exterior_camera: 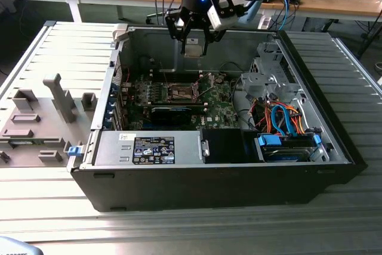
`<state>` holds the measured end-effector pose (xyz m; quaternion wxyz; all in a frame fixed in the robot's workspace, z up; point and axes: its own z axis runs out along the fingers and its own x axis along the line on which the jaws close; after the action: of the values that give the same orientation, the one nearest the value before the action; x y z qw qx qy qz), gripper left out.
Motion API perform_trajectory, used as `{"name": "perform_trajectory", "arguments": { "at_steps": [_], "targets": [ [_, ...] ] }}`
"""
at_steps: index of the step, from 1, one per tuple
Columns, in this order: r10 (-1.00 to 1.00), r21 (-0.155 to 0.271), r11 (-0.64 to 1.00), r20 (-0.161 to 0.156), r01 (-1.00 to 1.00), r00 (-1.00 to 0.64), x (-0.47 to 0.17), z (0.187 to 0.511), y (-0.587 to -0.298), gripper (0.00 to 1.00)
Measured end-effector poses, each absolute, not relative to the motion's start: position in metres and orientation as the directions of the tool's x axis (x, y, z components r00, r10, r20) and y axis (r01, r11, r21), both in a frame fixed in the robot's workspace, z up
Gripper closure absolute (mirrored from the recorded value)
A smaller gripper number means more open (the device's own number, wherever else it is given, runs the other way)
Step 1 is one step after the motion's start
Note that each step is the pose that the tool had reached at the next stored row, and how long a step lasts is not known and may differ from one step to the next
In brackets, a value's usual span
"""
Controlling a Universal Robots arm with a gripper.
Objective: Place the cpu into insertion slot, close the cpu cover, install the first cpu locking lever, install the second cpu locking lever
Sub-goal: 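Place the cpu into insertion slot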
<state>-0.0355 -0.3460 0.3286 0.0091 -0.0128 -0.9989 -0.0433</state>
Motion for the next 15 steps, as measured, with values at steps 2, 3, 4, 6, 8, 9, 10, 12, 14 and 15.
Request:
{"name": "perform_trajectory", "arguments": {
  "at_steps": [2, 3, 4, 6, 8, 9, 10, 12, 14, 15],
  "targets": [
    [0.025, 0.086, 0.996, 0.019, 0.026, -1.0, -0.0356, 0.3282, -0.346, 0.45],
    [0.025, 0.086, 0.996, 0.019, 0.026, -1.0, -0.0356, 0.328, -0.346, 0.45],
    [0.025, 0.086, 0.996, 0.019, 0.026, -1.0, -0.0356, 0.3277, -0.346, 0.45],
    [0.025, 0.086, 0.996, 0.019, 0.026, -1.0, -0.0356, 0.3273, -0.346, 0.45],
    [0.025, 0.086, 0.996, 0.019, 0.026, -1.0, -0.0356, 0.3268, -0.346, 0.45],
    [0.025, 0.086, 0.996, 0.019, 0.026, -1.0, -0.0356, 0.3265, -0.346, 0.45],
    [0.025, 0.086, 0.996, 0.019, 0.026, -1.0, -0.0357, 0.3263, -0.3461, 0.45],
    [0.025, 0.086, 0.996, 0.019, 0.026, -1.0, -0.0357, 0.326, -0.3461, 0.45],
    [0.025, 0.086, 0.996, 0.019, 0.026, -1.0, -0.0357, 0.3255, -0.3461, 0.45],
    [0.025, 0.086, 0.996, 0.019, 0.026, -1.0, -0.0357, 0.3253, -0.3461, 0.45]
  ]
}}
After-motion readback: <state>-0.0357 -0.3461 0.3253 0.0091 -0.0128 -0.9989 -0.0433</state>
